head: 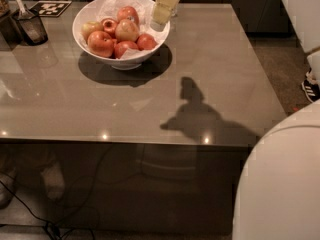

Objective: Pick apple from white bowl

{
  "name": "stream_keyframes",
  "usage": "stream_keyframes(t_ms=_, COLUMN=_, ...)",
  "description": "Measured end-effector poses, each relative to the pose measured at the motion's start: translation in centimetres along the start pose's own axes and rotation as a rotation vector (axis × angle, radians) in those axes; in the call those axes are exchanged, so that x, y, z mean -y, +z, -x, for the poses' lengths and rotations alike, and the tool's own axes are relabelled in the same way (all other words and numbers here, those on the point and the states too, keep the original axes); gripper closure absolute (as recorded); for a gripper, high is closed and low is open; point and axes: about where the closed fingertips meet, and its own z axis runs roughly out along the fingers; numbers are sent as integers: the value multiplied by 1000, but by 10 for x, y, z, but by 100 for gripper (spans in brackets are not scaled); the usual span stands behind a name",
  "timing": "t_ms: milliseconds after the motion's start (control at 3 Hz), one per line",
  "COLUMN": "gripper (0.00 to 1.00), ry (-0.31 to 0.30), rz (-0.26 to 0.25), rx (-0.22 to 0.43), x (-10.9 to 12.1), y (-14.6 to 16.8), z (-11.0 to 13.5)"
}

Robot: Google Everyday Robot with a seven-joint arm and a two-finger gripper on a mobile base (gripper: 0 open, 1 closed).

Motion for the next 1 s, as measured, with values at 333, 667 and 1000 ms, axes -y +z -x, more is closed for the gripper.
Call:
stream_keyframes(t_ms=333, gripper=0, ry=-2, rz=0, rx=38, x=11, y=14, z=26)
stream_keyframes(t_ms=667, gripper=0, ry=5, rz=13, rx=51, x=25, y=37, z=55)
stream_keyframes(t_ms=1000, gripper=0, ry=26, rz=22, rx=60, x=37, y=63, z=73)
